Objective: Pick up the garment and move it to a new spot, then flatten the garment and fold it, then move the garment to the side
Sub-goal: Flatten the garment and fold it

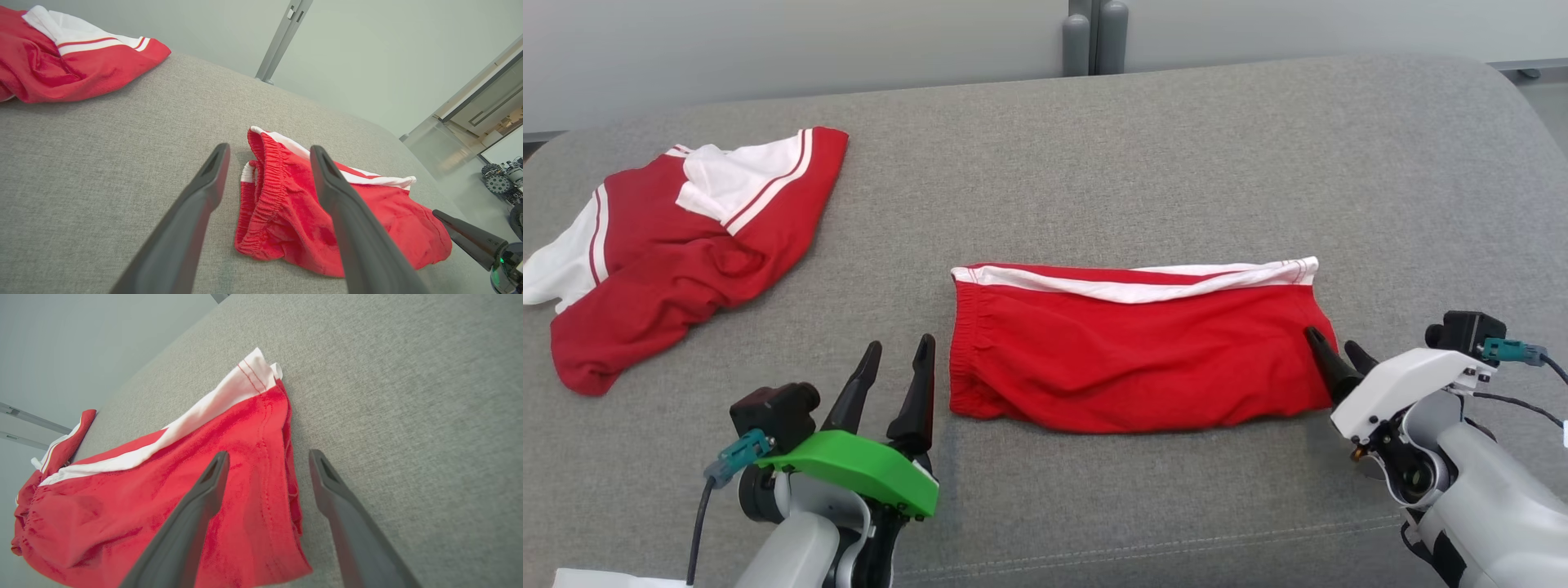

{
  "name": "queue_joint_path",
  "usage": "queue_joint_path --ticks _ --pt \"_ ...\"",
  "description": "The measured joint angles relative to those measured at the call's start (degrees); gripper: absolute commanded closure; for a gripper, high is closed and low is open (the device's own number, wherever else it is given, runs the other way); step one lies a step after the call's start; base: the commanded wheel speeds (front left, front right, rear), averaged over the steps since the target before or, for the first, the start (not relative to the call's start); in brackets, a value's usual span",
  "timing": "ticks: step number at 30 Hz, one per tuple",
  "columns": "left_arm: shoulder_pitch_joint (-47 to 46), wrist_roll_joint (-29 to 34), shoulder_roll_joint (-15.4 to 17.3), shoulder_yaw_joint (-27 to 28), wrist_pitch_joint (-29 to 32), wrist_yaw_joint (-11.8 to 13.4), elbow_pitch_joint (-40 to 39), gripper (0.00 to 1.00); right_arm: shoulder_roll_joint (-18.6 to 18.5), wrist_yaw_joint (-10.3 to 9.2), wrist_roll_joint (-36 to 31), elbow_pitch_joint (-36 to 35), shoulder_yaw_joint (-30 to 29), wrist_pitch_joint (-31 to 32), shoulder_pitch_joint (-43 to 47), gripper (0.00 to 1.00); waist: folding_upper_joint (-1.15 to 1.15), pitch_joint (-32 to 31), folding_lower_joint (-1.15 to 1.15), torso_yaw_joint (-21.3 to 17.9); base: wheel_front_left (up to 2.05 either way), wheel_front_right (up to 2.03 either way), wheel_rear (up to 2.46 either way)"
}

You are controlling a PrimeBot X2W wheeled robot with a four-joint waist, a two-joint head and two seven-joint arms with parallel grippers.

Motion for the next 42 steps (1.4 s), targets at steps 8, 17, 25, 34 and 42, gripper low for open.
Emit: queue_joint_path --ticks 8,17,25,34,42 --pt "1.4 0.7 0.3 0.1 -0.1 0.3 -1.9 0.0 -3.8 -1.04 -4.2 -0.8 0.9 -3.5 0.6 0.0 0.0 -0.8 0.0 -1.6 0.0 0.0 0.0" --pt "1.4 5.3 1.8 0.5 -1.1 0.7 -3.7 0.0 -7.4 -4.67 -12.7 -6.0 2.3 -9.8 -1.1 0.0 0.0 -2.7 0.0 -2.4 0.0 0.0 0.0" --pt "4.9 7.4 2.3 4.2 -1.6 1.4 -4.2 0.0 -6.7 -7.82 -17.7 -13.3 2.8 -10.5 -1.0 0.0 0.0 -4.8 0.0 -3.6 0.0 0.0 0.0" --pt "10.6 10.7 2.5 8.9 -1.6 2.0 -5.0 0.0 -4.9 -10.24 -20.2 -22.0 -2.2 -10.6 4.6 0.0 0.0 -7.5 0.0 -5.2 0.0 0.0 0.0" --pt "14.3 13.5 1.4 12.7 -1.6 2.0 -7.4 0.0 -4.5 -10.71 -22.5 -26.2 -5.1 -10.6 11.1 0.0 0.0 -8.7 0.0 -6.1 0.0 0.0 0.0"
